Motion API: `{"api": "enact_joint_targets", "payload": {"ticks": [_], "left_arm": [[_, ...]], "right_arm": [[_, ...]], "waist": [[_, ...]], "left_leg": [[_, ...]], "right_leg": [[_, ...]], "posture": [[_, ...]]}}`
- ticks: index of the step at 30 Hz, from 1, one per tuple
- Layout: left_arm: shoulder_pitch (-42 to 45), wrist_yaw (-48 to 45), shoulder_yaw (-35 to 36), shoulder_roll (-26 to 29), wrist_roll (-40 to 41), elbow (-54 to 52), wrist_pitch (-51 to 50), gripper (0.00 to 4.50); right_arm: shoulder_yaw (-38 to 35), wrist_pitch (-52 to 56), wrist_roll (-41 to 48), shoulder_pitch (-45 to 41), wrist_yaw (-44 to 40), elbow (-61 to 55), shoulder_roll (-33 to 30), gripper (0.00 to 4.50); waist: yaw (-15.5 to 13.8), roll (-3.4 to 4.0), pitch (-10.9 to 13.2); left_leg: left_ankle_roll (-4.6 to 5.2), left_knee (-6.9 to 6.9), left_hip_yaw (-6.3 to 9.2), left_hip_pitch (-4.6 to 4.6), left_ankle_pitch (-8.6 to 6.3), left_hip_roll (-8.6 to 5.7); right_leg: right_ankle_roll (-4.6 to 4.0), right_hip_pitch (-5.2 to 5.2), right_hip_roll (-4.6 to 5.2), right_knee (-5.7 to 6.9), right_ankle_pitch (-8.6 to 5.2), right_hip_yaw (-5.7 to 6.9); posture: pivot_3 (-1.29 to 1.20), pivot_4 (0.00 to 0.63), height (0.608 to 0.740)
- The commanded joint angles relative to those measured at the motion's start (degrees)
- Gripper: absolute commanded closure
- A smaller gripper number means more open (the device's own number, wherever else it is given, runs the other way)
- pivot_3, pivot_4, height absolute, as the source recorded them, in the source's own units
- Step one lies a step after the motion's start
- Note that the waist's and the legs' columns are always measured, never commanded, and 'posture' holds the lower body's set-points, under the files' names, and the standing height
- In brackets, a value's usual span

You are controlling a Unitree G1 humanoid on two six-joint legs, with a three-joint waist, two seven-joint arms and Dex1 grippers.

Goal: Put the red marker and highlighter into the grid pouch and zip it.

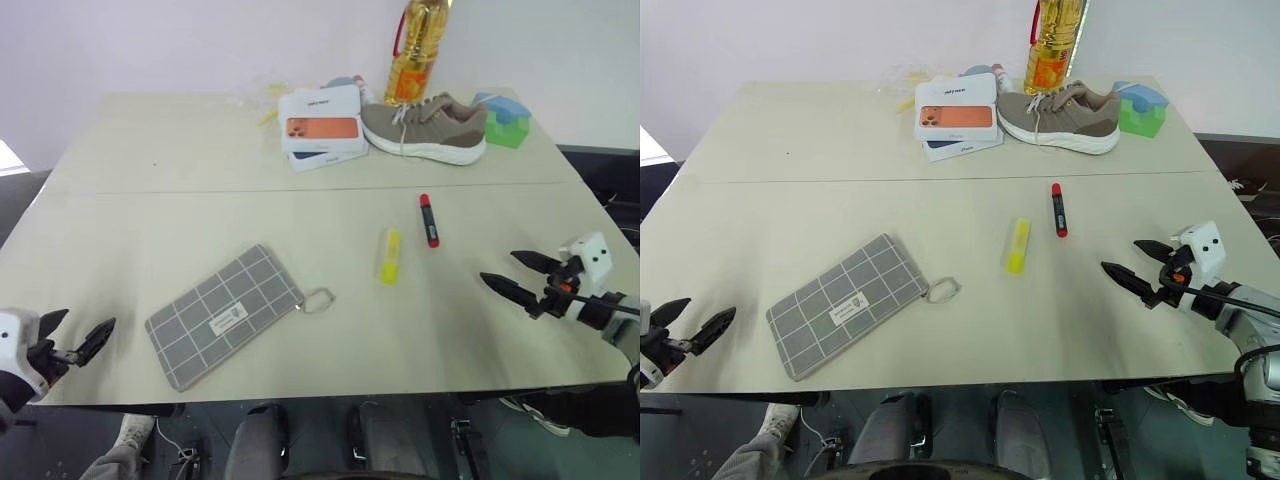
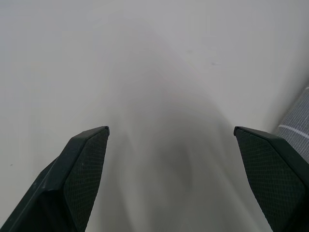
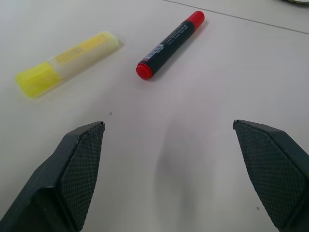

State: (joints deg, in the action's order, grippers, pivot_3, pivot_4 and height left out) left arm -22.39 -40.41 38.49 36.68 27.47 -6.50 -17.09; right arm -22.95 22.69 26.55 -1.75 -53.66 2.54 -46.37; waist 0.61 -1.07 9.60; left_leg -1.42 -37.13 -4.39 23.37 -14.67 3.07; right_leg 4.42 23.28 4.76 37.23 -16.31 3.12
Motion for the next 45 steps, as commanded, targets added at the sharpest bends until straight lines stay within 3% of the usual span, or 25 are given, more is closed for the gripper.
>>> {"api": "enact_joint_targets", "payload": {"ticks": [1, 10, 29, 32, 35, 39, 45], "left_arm": [[0.60, 1.18, -0.03, -0.24, -0.96, -1.40, 1.41, 0.13], [-0.01, 0.94, -0.75, -1.92, -1.28, -3.12, 2.90, 0.13], [-2.76, -3.99, -4.49, -1.05, -5.61, -5.58, 10.62, 0.13], [-2.93, -4.73, -4.67, -0.49, -5.83, -5.57, 10.81, 0.00], [-4.07, -5.86, -4.85, 0.10, -6.49, -5.45, 12.06, 0.00], [-6.63, -8.31, -4.50, 1.36, -8.52, -5.05, 16.26, 0.00], [-10.86, -11.65, -3.49, 3.45, -11.21, -4.95, 22.65, 0.00]], "right_arm": [[0.09, -0.71, -0.01, -1.07, 0.04, -1.02, -0.36, 0.07], [3.72, -1.86, -1.61, -6.04, 2.06, 0.04, 1.49, 0.07], [11.27, 4.15, 2.11, -7.86, 4.25, -13.65, 7.42, 0.07], [17.78, 7.72, 1.03, -10.65, 6.90, -18.39, 10.58, 0.93], [27.38, 9.34, -5.10, -15.29, 11.35, -19.11, 14.99, 2.49], [34.94, 10.47, -7.84, -20.20, 15.28, -17.49, 23.04, 4.48], [44.60, 11.16, -12.27, -25.14, 16.11, -11.40, 31.14, 4.48]], "waist": [[0.00, 0.00, 0.00], [0.10, 0.00, 0.00], [0.10, -0.01, -0.01], [0.26, -0.01, -0.01], [0.48, -0.02, -0.02], [0.34, -0.04, -0.03], [0.42, -0.12, -0.07]], "left_leg": [[0.00, 0.00, 0.00, 0.00, 0.00, 0.00], [0.00, 0.00, -0.01, 0.00, 0.00, 0.00], [0.01, 0.00, -0.01, 0.00, -0.01, 0.02], [0.01, 0.00, 0.00, 0.00, -0.01, 0.08], [0.01, -0.01, -0.03, 0.00, -0.01, 0.20], [0.01, 0.02, -0.04, 0.09, -0.01, 0.20], [0.01, 0.00, -0.06, 0.09, -0.01, 0.15]], "right_leg": [[0.00, 0.00, 0.00, 0.00, 0.00, 0.00], [0.05, 0.00, -0.04, 0.01, 0.03, -0.01], [0.01, 0.02, -0.03, 0.01, 0.01, -0.01], [0.00, 0.04, -0.05, 0.02, 0.02, -0.02], [-0.08, 0.09, -0.11, 0.03, 0.06, -0.02], [-0.05, 0.19, -0.12, 0.04, 0.09, -0.02], [-0.14, 0.17, -0.05, 0.02, 0.07, 0.00]], "posture": [[0.00, 0.150, 0.740], [0.00, 0.150, 0.740], [0.00, 0.150, 0.740], [0.00, 0.150, 0.740], [0.00, 0.150, 0.740], [0.00, 0.150, 0.740], [0.00, 0.150, 0.740]]}}
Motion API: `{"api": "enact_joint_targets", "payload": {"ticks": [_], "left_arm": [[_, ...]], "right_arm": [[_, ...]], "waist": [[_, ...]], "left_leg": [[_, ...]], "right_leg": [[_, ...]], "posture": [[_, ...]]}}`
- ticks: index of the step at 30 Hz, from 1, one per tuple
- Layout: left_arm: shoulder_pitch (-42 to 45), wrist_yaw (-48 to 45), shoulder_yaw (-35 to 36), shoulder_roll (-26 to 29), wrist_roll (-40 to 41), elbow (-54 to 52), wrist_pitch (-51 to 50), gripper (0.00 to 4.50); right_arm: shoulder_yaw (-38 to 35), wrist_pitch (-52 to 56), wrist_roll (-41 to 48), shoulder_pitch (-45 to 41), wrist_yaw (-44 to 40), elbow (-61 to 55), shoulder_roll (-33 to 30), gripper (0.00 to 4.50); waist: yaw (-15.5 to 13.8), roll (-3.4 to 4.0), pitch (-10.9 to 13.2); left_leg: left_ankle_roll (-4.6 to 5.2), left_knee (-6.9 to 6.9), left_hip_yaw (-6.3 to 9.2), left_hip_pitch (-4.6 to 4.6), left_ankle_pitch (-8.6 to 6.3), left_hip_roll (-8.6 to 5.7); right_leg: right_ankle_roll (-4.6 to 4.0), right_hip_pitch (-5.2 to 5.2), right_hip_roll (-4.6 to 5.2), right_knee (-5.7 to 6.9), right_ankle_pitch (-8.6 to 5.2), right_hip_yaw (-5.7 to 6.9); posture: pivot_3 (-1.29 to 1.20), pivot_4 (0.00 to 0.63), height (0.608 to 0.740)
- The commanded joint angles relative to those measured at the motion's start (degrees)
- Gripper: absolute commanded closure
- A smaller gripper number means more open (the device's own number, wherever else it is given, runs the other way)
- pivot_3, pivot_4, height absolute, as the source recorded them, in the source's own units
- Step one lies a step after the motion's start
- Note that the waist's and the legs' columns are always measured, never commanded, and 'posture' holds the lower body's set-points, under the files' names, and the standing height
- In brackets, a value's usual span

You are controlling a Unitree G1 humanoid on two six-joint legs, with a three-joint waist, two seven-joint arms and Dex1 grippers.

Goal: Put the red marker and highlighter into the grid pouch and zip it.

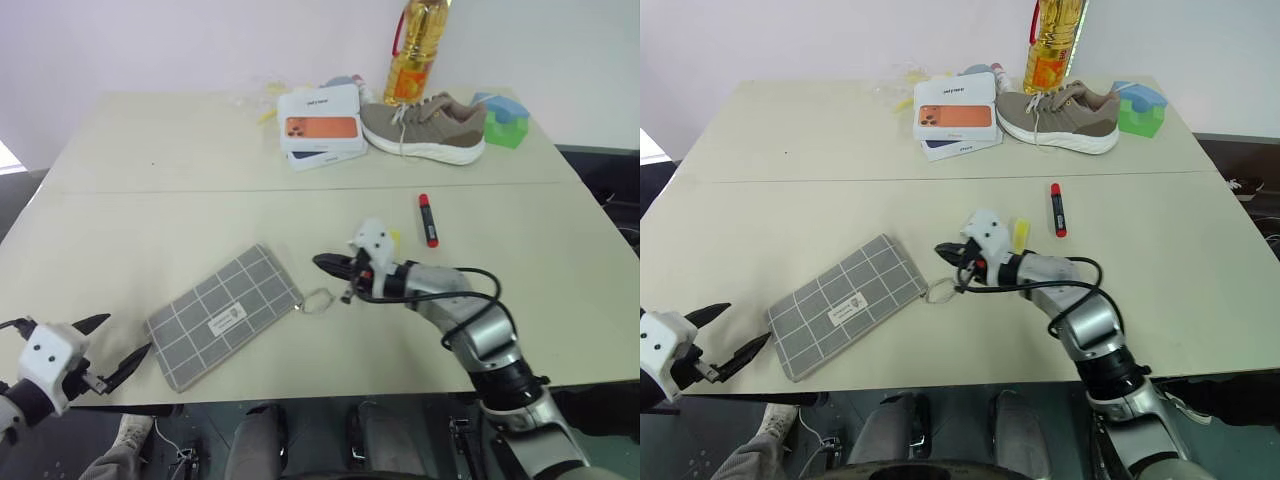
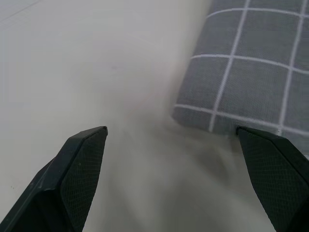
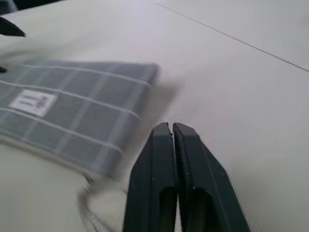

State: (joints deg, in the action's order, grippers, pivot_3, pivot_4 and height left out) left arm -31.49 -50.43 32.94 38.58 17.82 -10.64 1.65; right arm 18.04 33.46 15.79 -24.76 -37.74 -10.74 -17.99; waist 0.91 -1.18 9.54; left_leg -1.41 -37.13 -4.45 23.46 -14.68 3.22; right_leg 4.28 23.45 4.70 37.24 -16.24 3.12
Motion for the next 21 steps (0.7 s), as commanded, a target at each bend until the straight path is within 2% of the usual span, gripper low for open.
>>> {"api": "enact_joint_targets", "payload": {"ticks": [1, 5, 12, 21], "left_arm": [[-2.34, -2.01, 2.43, 1.91, -1.89, -0.77, 4.82, 0.00], [-3.41, -2.81, 3.36, 2.79, -2.08, -0.47, 7.04, 0.00], [-3.85, -4.33, 1.94, 3.88, -5.45, 0.69, 13.96, 0.00], [3.52, -0.97, -10.87, 4.10, -19.12, 2.60, 35.63, 0.00]], "right_arm": [[4.61, 1.00, -1.74, -2.49, -0.10, 2.76, 3.58, 4.48], [7.83, 3.63, -4.87, -3.07, -0.39, 7.51, 3.28, 4.48], [5.93, 9.37, -4.48, -3.74, 3.24, 12.75, 8.07, 4.48], [5.12, 9.46, -5.23, -4.01, 4.88, 13.97, 10.18, 4.48]], "waist": [[0.17, -0.02, -0.01], [0.01, -0.02, -0.01], [0.25, -0.16, -0.18], [0.21, -0.10, -0.39]], "left_leg": [[0.00, 0.00, 0.00, 0.00, 0.00, 0.02], [0.00, 0.01, 0.02, 0.00, 0.00, 0.07], [-0.02, 0.01, -0.01, -0.07, -0.01, 0.21], [-0.02, 0.03, -0.05, -0.07, -0.01, 0.26]], "right_leg": [[-0.03, 0.01, -0.01, 0.00, 0.01, 0.00], [-0.05, 0.02, -0.03, 0.01, 0.02, 0.02], [-0.16, 0.02, -0.06, 0.01, 0.08, 0.02], [-0.23, 0.02, -0.05, -0.01, 0.11, 0.01]], "posture": [[0.00, 0.150, 0.740], [0.00, 0.150, 0.740], [0.00, 0.150, 0.740], [0.00, 0.150, 0.740]]}}
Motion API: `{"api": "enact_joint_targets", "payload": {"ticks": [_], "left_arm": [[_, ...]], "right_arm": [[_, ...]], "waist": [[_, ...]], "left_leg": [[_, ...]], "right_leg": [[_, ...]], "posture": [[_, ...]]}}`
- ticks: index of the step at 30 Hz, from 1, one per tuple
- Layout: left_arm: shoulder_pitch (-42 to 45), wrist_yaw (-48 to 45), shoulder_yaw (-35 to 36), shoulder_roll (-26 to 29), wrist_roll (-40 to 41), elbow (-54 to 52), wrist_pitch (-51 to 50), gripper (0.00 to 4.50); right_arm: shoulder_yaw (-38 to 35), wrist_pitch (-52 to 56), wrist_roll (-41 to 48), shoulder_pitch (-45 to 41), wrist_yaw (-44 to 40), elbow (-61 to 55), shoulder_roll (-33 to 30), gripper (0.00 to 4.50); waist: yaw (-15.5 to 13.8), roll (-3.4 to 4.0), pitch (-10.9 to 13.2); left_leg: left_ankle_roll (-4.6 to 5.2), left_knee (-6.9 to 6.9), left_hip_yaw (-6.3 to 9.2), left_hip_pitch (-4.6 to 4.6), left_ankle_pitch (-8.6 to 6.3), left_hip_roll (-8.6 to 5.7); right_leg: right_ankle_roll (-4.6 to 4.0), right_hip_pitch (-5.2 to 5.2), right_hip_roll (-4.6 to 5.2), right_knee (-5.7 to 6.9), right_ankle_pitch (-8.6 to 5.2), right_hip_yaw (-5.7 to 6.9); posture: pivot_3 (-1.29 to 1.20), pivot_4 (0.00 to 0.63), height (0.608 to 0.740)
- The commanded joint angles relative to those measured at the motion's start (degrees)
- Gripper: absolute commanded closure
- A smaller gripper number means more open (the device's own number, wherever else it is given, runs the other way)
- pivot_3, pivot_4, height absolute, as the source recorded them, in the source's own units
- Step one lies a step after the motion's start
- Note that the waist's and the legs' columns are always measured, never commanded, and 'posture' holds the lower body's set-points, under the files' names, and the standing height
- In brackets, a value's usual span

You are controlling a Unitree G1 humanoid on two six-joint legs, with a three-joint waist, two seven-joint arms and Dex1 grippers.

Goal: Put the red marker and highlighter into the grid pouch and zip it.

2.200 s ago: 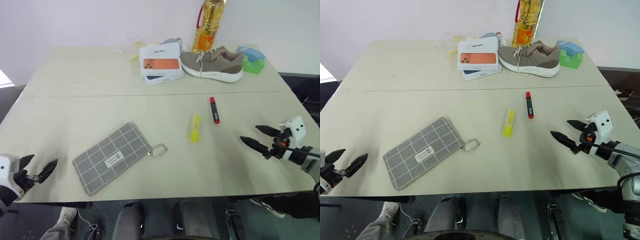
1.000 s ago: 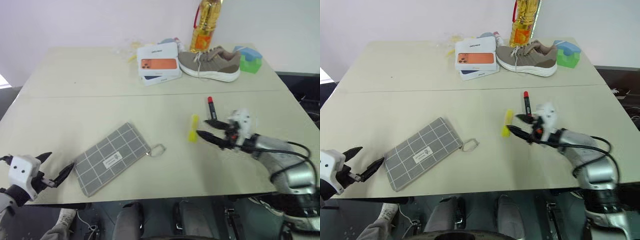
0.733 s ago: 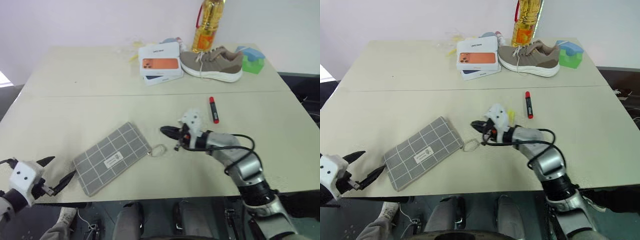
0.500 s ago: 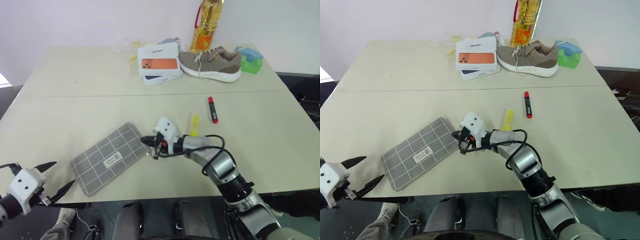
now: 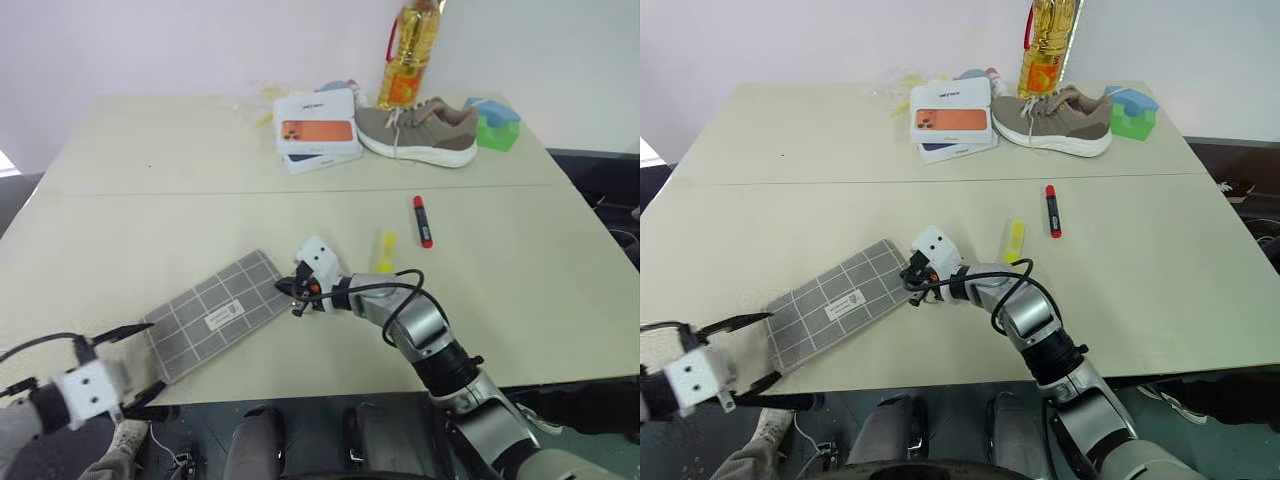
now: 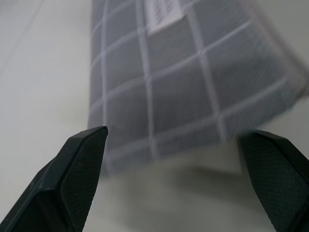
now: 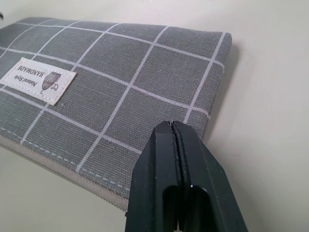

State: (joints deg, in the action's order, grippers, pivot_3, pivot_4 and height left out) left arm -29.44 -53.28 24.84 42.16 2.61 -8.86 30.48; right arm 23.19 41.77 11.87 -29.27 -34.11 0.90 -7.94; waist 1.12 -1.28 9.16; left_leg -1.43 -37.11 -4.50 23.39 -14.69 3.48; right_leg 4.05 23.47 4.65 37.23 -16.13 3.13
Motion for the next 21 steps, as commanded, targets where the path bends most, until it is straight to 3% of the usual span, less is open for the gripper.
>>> {"api": "enact_joint_targets", "payload": {"ticks": [1, 4, 11, 14, 19, 21], "left_arm": [[2.14, 2.59, -3.44, 0.62, -4.83, 1.33, 8.16, 0.00], [5.11, 5.32, -5.01, 1.10, -7.54, 4.97, 12.77, 0.87], [8.01, 8.20, -7.53, 3.43, -7.51, 10.47, 18.02, 4.44], [9.55, 9.21, -8.94, 3.65, -6.49, 11.18, 17.61, 4.48], [12.44, 10.65, -13.22, -1.33, 6.33, -0.09, -3.38, 4.48], [15.27, 12.11, -15.28, -3.55, 8.06, -3.58, -11.06, 4.48]], "right_arm": [[-0.12, 1.11, -1.41, 0.45, 1.41, 2.46, 0.21, 4.48], [-0.64, 1.01, -1.69, 0.29, 1.88, 2.56, 0.06, 4.50], [-0.98, 0.21, -2.14, 0.46, 2.40, 2.79, -0.15, 4.50], [-1.72, -0.61, -2.09, 0.38, 3.11, 2.73, 0.12, 4.50], [-6.64, -7.70, -3.47, -0.78, 6.40, 1.20, -1.52, 4.50], [-11.13, -8.28, -2.16, -1.43, 5.67, -2.19, -4.59, 4.50]], "waist": [[0.01, -0.01, -0.05], [0.04, -0.03, -0.12], [-0.01, -0.01, -0.14], [-0.08, 0.01, -0.14], [-0.52, 0.04, -0.12], [-0.70, 0.09, -0.08]], "left_leg": [[0.00, 0.00, -0.01, 0.00, 0.00, 0.00], [0.00, 0.01, -0.03, -0.01, 0.00, 0.01], [0.00, 0.01, -0.04, -0.01, 0.00, 0.04], [0.00, 0.01, -0.06, -0.01, 0.00, 0.03], [0.00, -0.05, -0.12, 0.05, 0.01, 0.03], [0.00, -0.09, -0.13, 0.10, 0.01, 0.02]], "right_leg": [[0.00, 0.00, 0.00, 0.00, 0.00, 0.00], [0.01, 0.00, -0.01, 0.01, 0.01, 0.00], [0.03, 0.00, -0.04, 0.01, 0.02, 0.02], [0.04, 0.00, -0.03, 0.01, 0.02, 0.02], [0.18, -0.03, -0.01, 0.00, 0.11, 0.06], [0.22, -0.04, -0.02, -0.01, 0.13, 0.11]], "posture": [[0.00, 0.150, 0.740], [0.00, 0.150, 0.740], [0.00, 0.150, 0.740], [0.00, 0.150, 0.740], [0.00, 0.150, 0.740], [0.00, 0.150, 0.740]]}}
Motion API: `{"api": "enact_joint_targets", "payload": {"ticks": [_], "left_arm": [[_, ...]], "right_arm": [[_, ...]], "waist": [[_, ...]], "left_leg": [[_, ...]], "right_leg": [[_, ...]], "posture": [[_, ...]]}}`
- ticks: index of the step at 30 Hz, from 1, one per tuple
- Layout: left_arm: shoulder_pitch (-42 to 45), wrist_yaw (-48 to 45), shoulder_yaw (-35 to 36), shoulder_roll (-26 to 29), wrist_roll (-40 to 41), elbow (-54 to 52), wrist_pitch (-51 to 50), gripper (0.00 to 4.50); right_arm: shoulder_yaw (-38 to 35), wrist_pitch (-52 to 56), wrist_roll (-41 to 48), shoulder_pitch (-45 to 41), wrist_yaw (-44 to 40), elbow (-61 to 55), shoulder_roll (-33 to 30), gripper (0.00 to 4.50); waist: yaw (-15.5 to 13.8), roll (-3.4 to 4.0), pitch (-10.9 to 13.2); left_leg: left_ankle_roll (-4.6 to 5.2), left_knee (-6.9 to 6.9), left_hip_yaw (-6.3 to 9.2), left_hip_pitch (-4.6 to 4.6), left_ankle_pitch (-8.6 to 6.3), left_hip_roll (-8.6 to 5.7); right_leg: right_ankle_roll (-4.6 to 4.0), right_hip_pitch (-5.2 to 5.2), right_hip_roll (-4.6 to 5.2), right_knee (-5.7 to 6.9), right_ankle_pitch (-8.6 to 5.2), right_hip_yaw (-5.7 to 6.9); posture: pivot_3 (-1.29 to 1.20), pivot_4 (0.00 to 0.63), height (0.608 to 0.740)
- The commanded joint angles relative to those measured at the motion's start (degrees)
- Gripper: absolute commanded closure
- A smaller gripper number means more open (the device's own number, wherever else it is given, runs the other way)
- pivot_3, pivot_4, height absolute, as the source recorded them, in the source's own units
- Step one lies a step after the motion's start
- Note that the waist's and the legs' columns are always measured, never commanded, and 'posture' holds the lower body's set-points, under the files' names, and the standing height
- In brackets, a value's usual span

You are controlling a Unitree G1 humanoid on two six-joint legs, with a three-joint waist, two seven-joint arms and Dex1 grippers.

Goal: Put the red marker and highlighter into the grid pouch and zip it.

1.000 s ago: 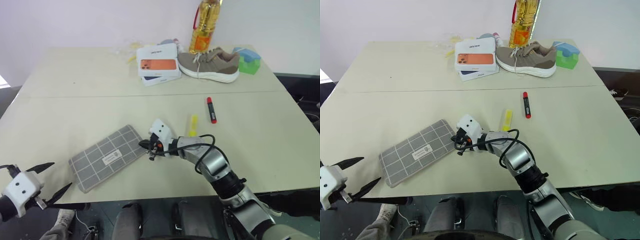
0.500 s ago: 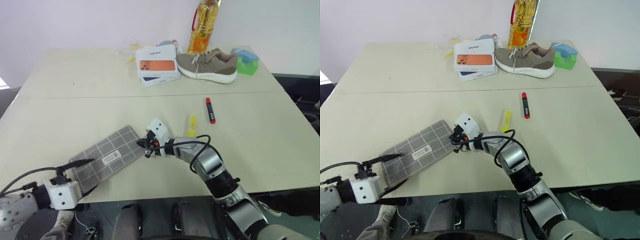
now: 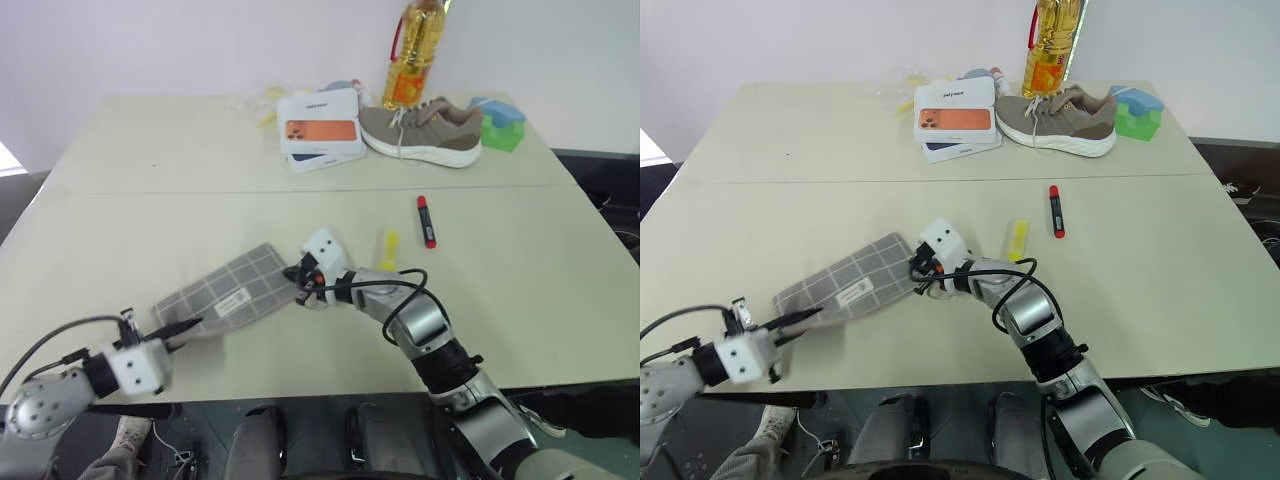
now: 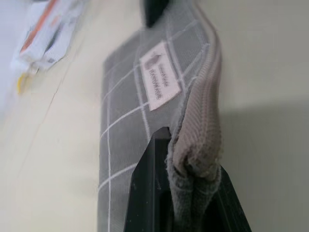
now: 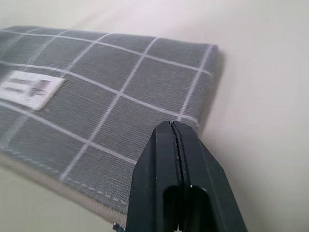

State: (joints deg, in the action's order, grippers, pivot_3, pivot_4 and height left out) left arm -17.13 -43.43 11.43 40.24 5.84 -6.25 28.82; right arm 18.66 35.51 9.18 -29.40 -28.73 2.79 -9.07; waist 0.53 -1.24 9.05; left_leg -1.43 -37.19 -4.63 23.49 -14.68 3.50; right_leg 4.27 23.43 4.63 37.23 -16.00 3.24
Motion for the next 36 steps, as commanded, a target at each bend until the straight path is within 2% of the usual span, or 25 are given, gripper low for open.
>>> {"api": "enact_joint_targets", "payload": {"ticks": [1, 4, 5, 7, 11, 17, 25, 26, 28, 29, 34, 36], "left_arm": [[4.67, 2.99, -2.80, -2.68, 4.77, -6.96, -12.09, 4.48], [9.73, 5.17, -5.20, -5.63, 3.43, -7.14, -17.58, 4.50], [10.81, 5.70, -5.72, -6.33, 3.03, -7.12, -18.85, 4.50], [13.86, 7.31, -7.54, -8.72, 1.93, -5.90, -20.26, 4.50], [18.10, 8.74, -11.08, -12.68, 0.42, -4.38, -21.61, 4.50], [19.81, 8.00, -14.20, -14.29, -0.79, -2.29, -20.29, 4.50], [20.24, 7.84, -15.71, -15.44, -0.89, -2.47, -19.53, 4.50], [20.12, 7.89, -15.73, -15.56, -0.95, -2.66, -19.55, 4.50], [19.83, 7.98, -15.68, -15.74, -1.09, -2.96, -19.64, 4.50], [19.59, 8.10, -15.64, -15.82, -1.16, -3.16, -19.76, 4.50], [18.69, 8.99, -15.61, -16.29, -1.75, -4.03, -20.53, 4.50], [18.67, 9.87, -15.84, -16.74, -2.20, -4.38, -21.36, 4.50]], "right_arm": [[-9.51, -1.08, 2.30, -1.34, -0.27, -6.16, -4.91, 4.50], [-14.43, 2.83, 5.85, -0.91, -3.02, -11.01, -10.08, 3.68], [-15.03, 3.50, 6.16, -0.72, -3.49, -11.97, -11.37, 3.09], [-16.41, 5.08, 6.19, 0.15, -3.24, -13.68, -13.50, 2.19], [-17.57, 8.49, 7.34, 1.66, -2.47, -16.93, -14.57, 0.02], [-15.63, 11.19, 7.52, 3.39, -1.67, -21.21, -14.57, 0.02], [-15.15, 14.32, 7.37, 2.31, 2.00, -19.33, -11.49, 0.02], [-15.19, 14.18, 7.31, 2.26, 2.21, -18.98, -11.26, 0.54], [-15.19, 14.22, 7.47, 2.29, 2.26, -18.78, -11.13, 1.16], [-15.09, 14.33, 7.51, 2.31, 2.25, -18.81, -11.18, 1.82], [-14.18, 14.62, 7.23, 1.96, 2.51, -19.14, -11.03, 4.42], [-12.62, 14.49, 6.49, 1.49, 2.50, -19.53, -11.16, 4.47]], "waist": [[-0.19, 0.08, 0.06], [0.12, 0.15, 0.10], [0.32, 0.14, 0.10], [0.66, 0.17, 0.11], [0.43, 0.19, 0.12], [0.24, 0.21, 0.14], [0.15, 0.22, 0.14], [0.15, 0.22, 0.14], [0.15, 0.22, 0.14], [0.16, 0.22, 0.14], [0.18, 0.22, 0.14], [0.19, 0.22, 0.14]], "left_leg": [[0.00, -0.01, 0.01, 0.02, 0.00, -0.03], [0.01, 0.00, 0.01, 0.03, 0.00, -0.06], [0.01, 0.05, 0.01, 0.02, 0.00, -0.05], [0.01, 0.09, -0.03, -0.01, 0.00, 0.01], [0.01, 0.13, -0.03, -0.01, 0.00, 0.23], [0.01, 0.11, 0.04, -0.01, 0.00, 0.31], [0.01, 0.08, 0.05, -0.01, 0.00, 0.31], [0.01, 0.08, 0.05, -0.01, 0.01, 0.31], [0.01, 0.08, 0.05, -0.01, 0.00, 0.30], [0.01, 0.08, 0.05, -0.01, 0.01, 0.30], [0.01, 0.08, 0.05, -0.01, 0.00, 0.31], [0.01, 0.08, 0.06, -0.01, 0.00, 0.31]], "right_leg": [[0.01, -0.01, 0.01, 0.00, 0.00, 0.01], [0.05, -0.01, -0.06, 0.00, 0.02, 0.01], [0.06, 0.01, -0.10, 0.00, 0.01, 0.00], [0.06, 0.02, -0.31, -0.01, 0.01, -0.02], [0.01, 0.06, -0.70, -0.01, -0.01, -0.03], [-0.07, 0.07, -0.81, -0.01, 0.02, -0.09], [-0.10, 0.07, -0.79, -0.01, 0.03, -0.12], [-0.10, 0.07, -0.79, -0.01, 0.03, -0.12], [-0.10, 0.07, -0.79, -0.02, 0.03, -0.12], [-0.10, 0.07, -0.79, -0.02, 0.03, -0.12], [-0.10, 0.07, -0.80, -0.02, 0.03, -0.12], [-0.10, 0.07, -0.80, -0.01, 0.03, -0.12]], "posture": [[0.00, 0.150, 0.740], [0.00, 0.150, 0.740], [0.00, 0.150, 0.740], [0.00, 0.150, 0.740], [0.00, 0.150, 0.740], [0.00, 0.150, 0.740], [0.00, 0.150, 0.740], [0.00, 0.150, 0.740], [0.00, 0.150, 0.740], [0.00, 0.150, 0.740], [0.00, 0.150, 0.740], [0.00, 0.150, 0.740]]}}
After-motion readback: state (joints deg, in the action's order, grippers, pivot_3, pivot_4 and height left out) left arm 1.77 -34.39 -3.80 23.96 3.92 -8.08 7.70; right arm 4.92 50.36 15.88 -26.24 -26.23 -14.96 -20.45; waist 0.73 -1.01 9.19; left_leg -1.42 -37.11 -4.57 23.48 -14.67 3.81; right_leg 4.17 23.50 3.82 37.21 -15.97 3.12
